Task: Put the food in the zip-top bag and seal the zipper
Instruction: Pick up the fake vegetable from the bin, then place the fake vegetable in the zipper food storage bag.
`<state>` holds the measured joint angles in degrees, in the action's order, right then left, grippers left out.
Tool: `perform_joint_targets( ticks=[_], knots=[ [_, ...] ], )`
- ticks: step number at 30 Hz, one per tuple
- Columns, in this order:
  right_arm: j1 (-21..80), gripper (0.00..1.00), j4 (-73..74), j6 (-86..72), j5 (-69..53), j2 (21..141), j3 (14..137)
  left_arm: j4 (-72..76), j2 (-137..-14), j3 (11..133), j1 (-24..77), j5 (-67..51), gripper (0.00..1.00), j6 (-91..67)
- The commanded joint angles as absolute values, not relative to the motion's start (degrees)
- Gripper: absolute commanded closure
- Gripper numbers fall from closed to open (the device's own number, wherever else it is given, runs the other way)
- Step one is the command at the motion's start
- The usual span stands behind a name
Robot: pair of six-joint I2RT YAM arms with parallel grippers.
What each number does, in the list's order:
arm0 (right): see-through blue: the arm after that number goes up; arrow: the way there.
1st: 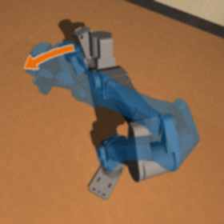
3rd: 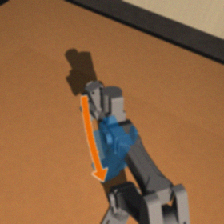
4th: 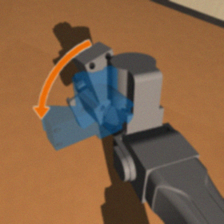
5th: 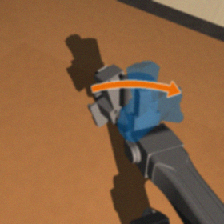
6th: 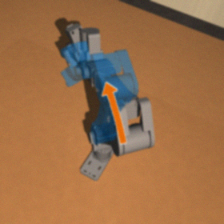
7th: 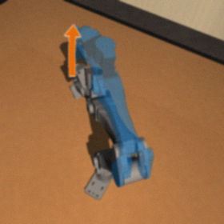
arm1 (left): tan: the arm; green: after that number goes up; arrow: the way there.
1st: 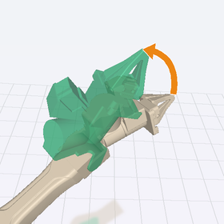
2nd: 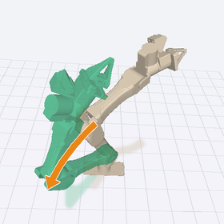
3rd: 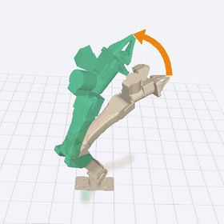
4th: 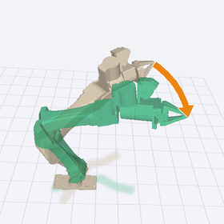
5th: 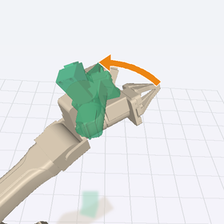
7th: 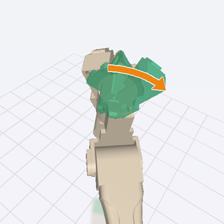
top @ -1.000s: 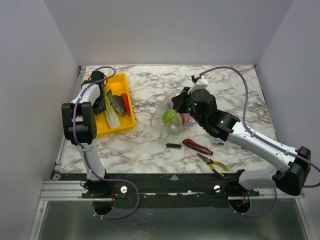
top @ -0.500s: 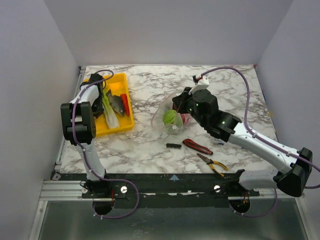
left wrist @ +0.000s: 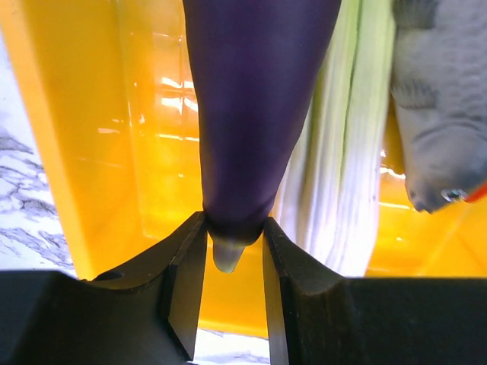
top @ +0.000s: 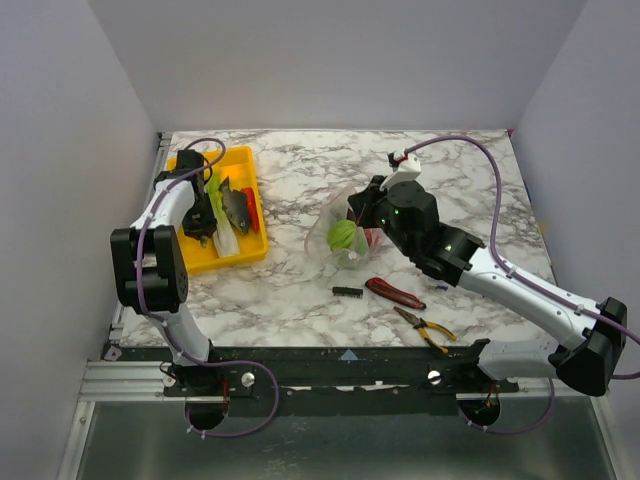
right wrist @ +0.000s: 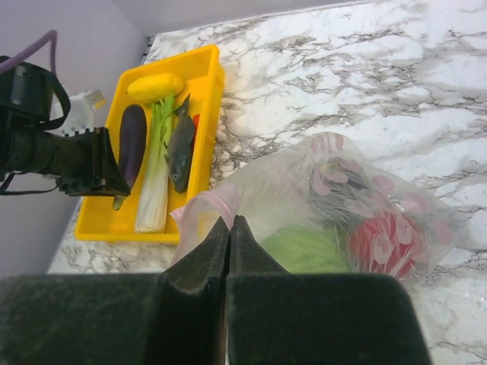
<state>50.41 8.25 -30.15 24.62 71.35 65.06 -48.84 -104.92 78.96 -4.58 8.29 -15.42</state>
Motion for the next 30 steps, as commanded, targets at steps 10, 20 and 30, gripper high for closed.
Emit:
perform_joint_targets(
  ticks=[10,20,30],
  knots=[
    [50.58,1.0,5.92,-30.0,25.17,73.51,66.29,-40.49,-82.0,65.47,-3.4,2.88,1.0,-23.21],
    [50.54,1.0,8.08,-27.29,30.25,78.97,71.5,-43.12,-66.52,62.37,13.78,-5.78,1.0,-19.52],
    [50.45,1.0,8.4,-21.84,35.22,85.49,78.69,-55.54,-53.79,64.2,28.06,-11.85,1.0,-19.79]
  ],
)
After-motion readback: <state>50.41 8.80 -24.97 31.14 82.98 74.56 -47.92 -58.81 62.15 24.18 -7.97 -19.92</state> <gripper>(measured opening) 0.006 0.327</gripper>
